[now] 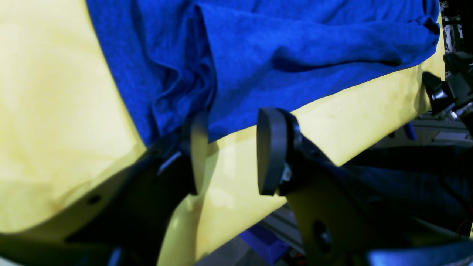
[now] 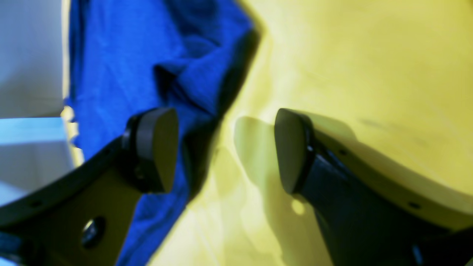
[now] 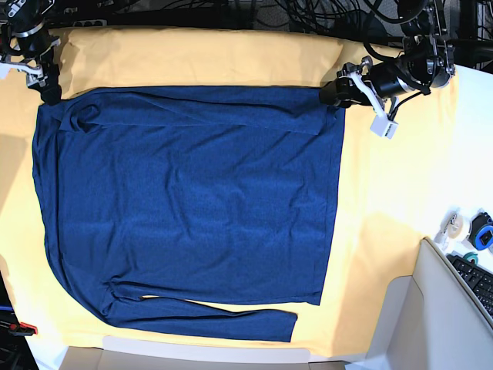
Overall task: Fold the T-shirt properly
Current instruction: 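Pull the grasped collar edge away from the hem with both grippers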
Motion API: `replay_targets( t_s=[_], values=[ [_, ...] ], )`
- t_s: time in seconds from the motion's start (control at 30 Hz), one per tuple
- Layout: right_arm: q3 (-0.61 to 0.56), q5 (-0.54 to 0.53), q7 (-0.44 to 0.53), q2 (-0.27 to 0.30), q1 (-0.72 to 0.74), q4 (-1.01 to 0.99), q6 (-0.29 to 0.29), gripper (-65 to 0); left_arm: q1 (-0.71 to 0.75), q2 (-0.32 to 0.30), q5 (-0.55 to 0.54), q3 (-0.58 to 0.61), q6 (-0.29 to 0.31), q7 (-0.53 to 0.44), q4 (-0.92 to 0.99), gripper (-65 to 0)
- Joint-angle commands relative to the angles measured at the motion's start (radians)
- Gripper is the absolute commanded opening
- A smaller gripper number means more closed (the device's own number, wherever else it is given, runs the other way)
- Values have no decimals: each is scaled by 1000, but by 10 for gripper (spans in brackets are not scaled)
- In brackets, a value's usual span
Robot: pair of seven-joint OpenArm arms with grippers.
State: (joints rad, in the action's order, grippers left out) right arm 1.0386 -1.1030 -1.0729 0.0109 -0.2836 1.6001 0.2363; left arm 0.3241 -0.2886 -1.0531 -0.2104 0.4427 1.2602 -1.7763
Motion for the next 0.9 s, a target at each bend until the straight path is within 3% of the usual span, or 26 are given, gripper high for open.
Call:
replay_targets(
  t_s=[0.0, 0.63, 0.73, 0.87],
  values=[
    [-1, 7, -8, 8, 7, -1, -2, -243, -4, -7, -22, -4, 6, -6, -18, -430],
    [-4, 8, -8, 51, 120, -111, -5, -247, -6, -11, -22, -5, 6, -6, -18, -430],
    [-4, 10, -8, 51, 120, -111, -5, -322, -6, -11, -22, -11, 5, -4, -18, -430],
    [-5, 10, -8, 48, 120, -111, -5, -519, -9, -8, -22, -87, 5, 5, -18, -430]
  ],
)
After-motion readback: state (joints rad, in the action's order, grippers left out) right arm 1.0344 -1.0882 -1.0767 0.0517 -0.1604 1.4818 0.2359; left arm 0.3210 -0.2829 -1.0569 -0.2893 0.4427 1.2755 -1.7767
